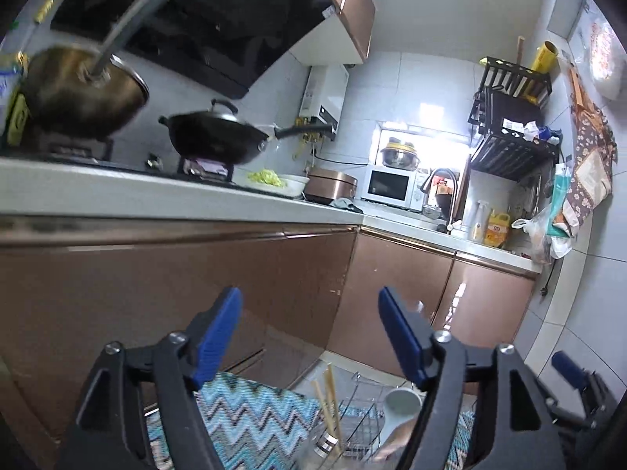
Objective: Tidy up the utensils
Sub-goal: 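Move both open tools back toward the chopsticks on the rug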
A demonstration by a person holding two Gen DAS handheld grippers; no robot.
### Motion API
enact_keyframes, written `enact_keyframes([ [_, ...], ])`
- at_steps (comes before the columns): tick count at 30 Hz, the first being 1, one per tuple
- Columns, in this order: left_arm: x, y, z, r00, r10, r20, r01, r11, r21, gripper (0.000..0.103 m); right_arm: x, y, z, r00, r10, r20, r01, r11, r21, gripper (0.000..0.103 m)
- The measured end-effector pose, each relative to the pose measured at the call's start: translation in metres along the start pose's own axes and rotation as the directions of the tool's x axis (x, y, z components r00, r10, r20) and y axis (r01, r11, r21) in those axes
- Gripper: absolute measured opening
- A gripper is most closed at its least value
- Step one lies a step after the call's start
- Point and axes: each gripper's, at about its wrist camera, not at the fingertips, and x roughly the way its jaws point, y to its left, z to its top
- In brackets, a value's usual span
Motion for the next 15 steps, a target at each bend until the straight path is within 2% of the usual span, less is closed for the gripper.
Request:
enact_keyframes([
  [2, -0.025, 0.003, 0.007, 1.000, 0.006, 0.000, -0.006, 1.000, 0.022, 0.078, -0.020, 0.000, 0.009, 1.000, 0.002, 0.014, -0.002, 1.000, 0.008, 0.090],
  [3, -0.032, 0.003, 0.010, 1.000, 0.009, 0.000, -0.009, 1.000, 0.030, 0.079, -0.031, 0.001, 0.013, 1.000, 0.003, 0.022, -0.003, 1.000, 0.009, 0.094],
  [4, -0.047, 0.004, 0.013, 1.000, 0.018, 0.004, -0.019, 0.999, 0.043, 0.081, -0.039, 0.002, 0.018, 1.000, 0.001, 0.022, -0.001, 1.000, 0.006, 0.103],
  [11, -0.119, 0.010, 0.023, 0.997, 0.063, 0.043, -0.067, 0.992, 0.107, 0.086, -0.101, 0.006, 0.040, 0.995, -0.070, 0.074, 0.070, 0.998, 0.001, 0.103],
  [15, -0.154, 0.015, 0.026, 0.992, 0.108, 0.066, -0.115, 0.986, 0.124, 0.088, -0.142, 0.005, 0.048, 0.984, -0.095, 0.150, 0.095, 0.995, 0.008, 0.103],
])
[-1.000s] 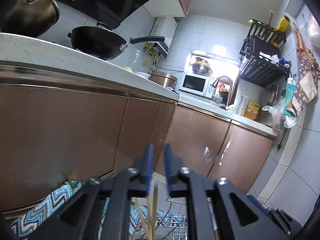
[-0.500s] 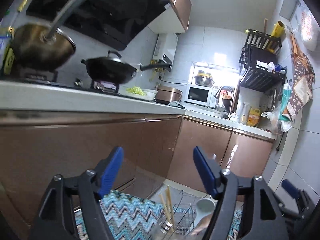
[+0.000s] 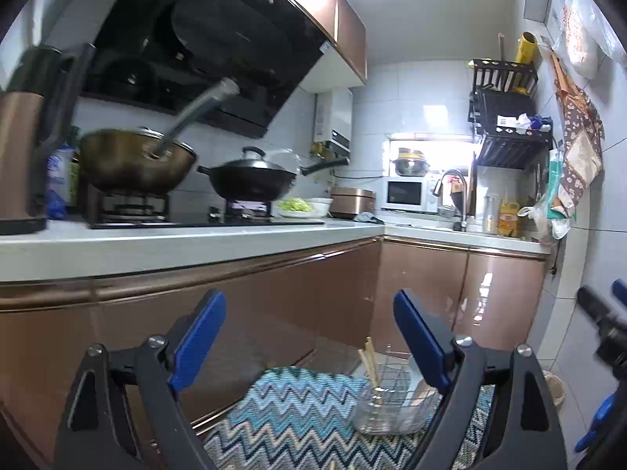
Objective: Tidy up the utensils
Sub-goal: 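Move both open tools back toward the chopsticks on the rug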
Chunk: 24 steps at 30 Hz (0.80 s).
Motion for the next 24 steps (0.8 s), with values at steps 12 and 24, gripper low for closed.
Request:
enact_keyframes([
  [12, -0.078, 0.031, 0.013, 0.995, 0.063, 0.076, -0.062, 0.998, -0.015, 0.088, -0.080, 0.003, 0.029, 0.985, 0.095, 0.145, -0.103, 0.993, 0.051, 0.103],
  [24, -0.101, 0.040, 0.010, 0.994, 0.091, 0.059, -0.091, 0.996, 0.008, 0.088, -0.092, 0.007, 0.020, 0.974, 0.200, 0.108, -0.210, 0.974, 0.088, 0.103],
])
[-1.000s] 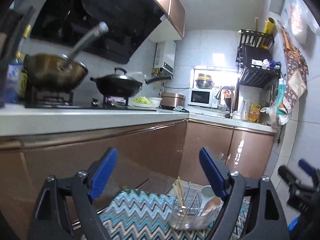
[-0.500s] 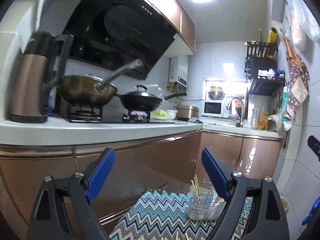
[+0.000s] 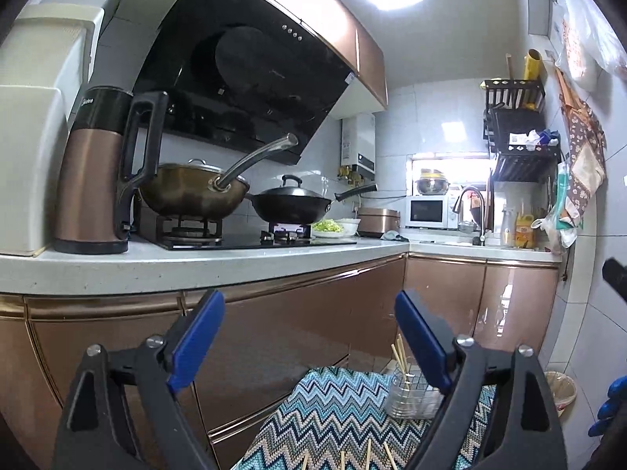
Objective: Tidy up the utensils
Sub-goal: 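Move both open tools back toward the chopsticks on the rug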
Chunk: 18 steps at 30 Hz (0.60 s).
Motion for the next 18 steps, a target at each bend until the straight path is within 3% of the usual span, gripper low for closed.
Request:
enact_keyframes([
  [12, 0.012, 0.001, -0.020, 0.998, 0.007, -0.062, -0.006, 1.000, 0.006, 0.088, 0.017, -0.011, -0.039, 0.989, 0.045, -0.138, -0.039, 0.998, 0.049, 0.103],
  [18, 0.036, 0.010, -0.033, 0.989, 0.049, -0.143, -0.047, 0.999, 0.015, 0.089, 0.045, -0.008, -0.065, 0.950, 0.026, -0.311, -0.031, 0.999, -0.014, 0.103],
])
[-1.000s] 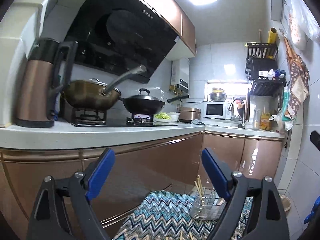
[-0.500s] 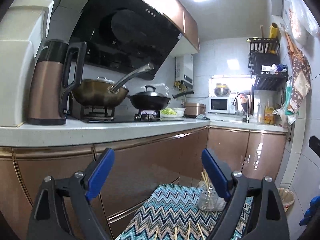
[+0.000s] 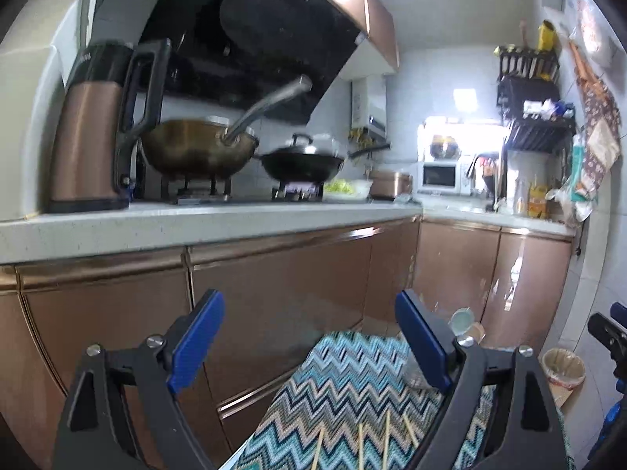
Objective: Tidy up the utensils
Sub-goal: 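Move both open tools back toward the chopsticks on the rug, then grasp a bamboo chopstick with the left tool while the right tool grasps another chopstick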
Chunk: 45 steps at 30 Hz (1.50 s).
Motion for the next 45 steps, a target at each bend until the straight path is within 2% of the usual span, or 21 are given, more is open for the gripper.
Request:
enact_keyframes([
  [4, 0.024, 0.006, -0.014, 0.996, 0.013, -0.090, -0.013, 1.000, -0.007, 0.089, 0.017, -0.003, -0.014, 0.998, -0.017, -0.064, 0.017, 1.000, -0.005, 0.103],
  [8, 0.050, 0.013, -0.033, 0.981, -0.003, -0.195, -0.005, 0.999, -0.041, 0.089, 0.036, -0.008, -0.024, 0.991, -0.013, -0.132, 0.014, 1.000, 0.011, 0.103],
  [12, 0.081, 0.015, -0.059, 0.946, -0.035, -0.323, 0.019, 0.998, -0.054, 0.089, 0.062, -0.008, -0.039, 0.972, 0.003, -0.236, -0.003, 1.000, 0.001, 0.103],
  [16, 0.111, 0.014, -0.089, 0.890, -0.070, -0.450, 0.042, 0.997, -0.071, 0.088, 0.093, -0.002, -0.060, 0.931, 0.036, -0.364, -0.042, 0.999, -0.010, 0.090],
  [19, 0.135, 0.012, -0.112, 0.834, -0.103, -0.542, 0.062, 0.994, -0.093, 0.085, 0.119, 0.004, -0.077, 0.885, 0.076, -0.460, -0.089, 0.996, -0.007, 0.080],
  [21, 0.152, 0.010, -0.125, 0.787, -0.139, -0.601, 0.087, 0.990, -0.115, 0.074, 0.139, 0.009, -0.088, 0.839, 0.124, -0.530, -0.137, 0.990, 0.014, 0.073],
  [22, 0.162, 0.008, -0.134, 0.748, -0.173, -0.641, 0.109, 0.984, -0.138, 0.067, 0.146, 0.010, -0.092, 0.824, 0.140, -0.549, -0.151, 0.988, 0.025, 0.067],
  [24, 0.177, 0.001, -0.145, 0.696, -0.215, -0.685, 0.139, 0.977, -0.165, 0.059, 0.165, 0.014, -0.101, 0.775, 0.186, -0.603, -0.188, 0.980, 0.060, 0.054],
  [26, 0.196, -0.009, -0.158, 0.625, -0.263, -0.735, 0.173, 0.965, -0.198, 0.050, 0.188, 0.018, -0.112, 0.709, 0.243, -0.662, -0.228, 0.967, 0.111, 0.040],
  [27, 0.206, -0.014, -0.166, 0.583, -0.286, -0.760, 0.188, 0.958, -0.216, 0.047, 0.198, 0.020, -0.117, 0.680, 0.260, -0.685, -0.239, 0.963, 0.129, 0.038],
  [28, 0.211, -0.019, -0.170, 0.557, -0.293, -0.777, 0.193, 0.956, -0.222, 0.041, 0.205, 0.023, -0.121, 0.662, 0.269, -0.700, -0.244, 0.960, 0.138, 0.035],
  [29, 0.219, -0.025, -0.176, 0.524, -0.302, -0.796, 0.204, 0.952, -0.227, 0.037, 0.216, 0.025, -0.126, 0.635, 0.280, -0.720, -0.251, 0.956, 0.150, 0.031],
  [30, 0.227, -0.031, -0.181, 0.496, -0.309, -0.811, 0.214, 0.949, -0.231, 0.036, 0.226, 0.026, -0.131, 0.609, 0.290, -0.739, -0.256, 0.953, 0.162, 0.029],
  [33, 0.243, -0.041, -0.192, 0.435, -0.320, -0.842, 0.224, 0.944, -0.243, 0.030, 0.253, 0.028, -0.142, 0.547, 0.319, -0.774, -0.260, 0.943, 0.206, 0.019],
  [36, 0.257, -0.049, -0.201, 0.382, -0.323, -0.866, 0.218, 0.942, -0.255, 0.023, 0.273, 0.029, -0.150, 0.503, 0.332, -0.798, -0.255, 0.939, 0.230, 0.015],
  [37, 0.259, -0.050, -0.202, 0.373, -0.320, -0.871, 0.217, 0.943, -0.253, 0.021, 0.279, 0.030, -0.152, 0.490, 0.334, -0.805, -0.255, 0.938, 0.235, 0.014],
  [40, 0.266, -0.056, -0.204, 0.352, -0.315, -0.881, 0.222, 0.943, -0.249, 0.018, 0.293, 0.035, -0.158, 0.458, 0.323, -0.828, -0.257, 0.940, 0.225, 0.013],
  [45, 0.274, -0.063, -0.208, 0.331, -0.285, -0.900, 0.231, 0.949, -0.216, 0.015, 0.306, 0.042, -0.164, 0.429, 0.300, -0.852, -0.258, 0.945, 0.203, 0.013],
])
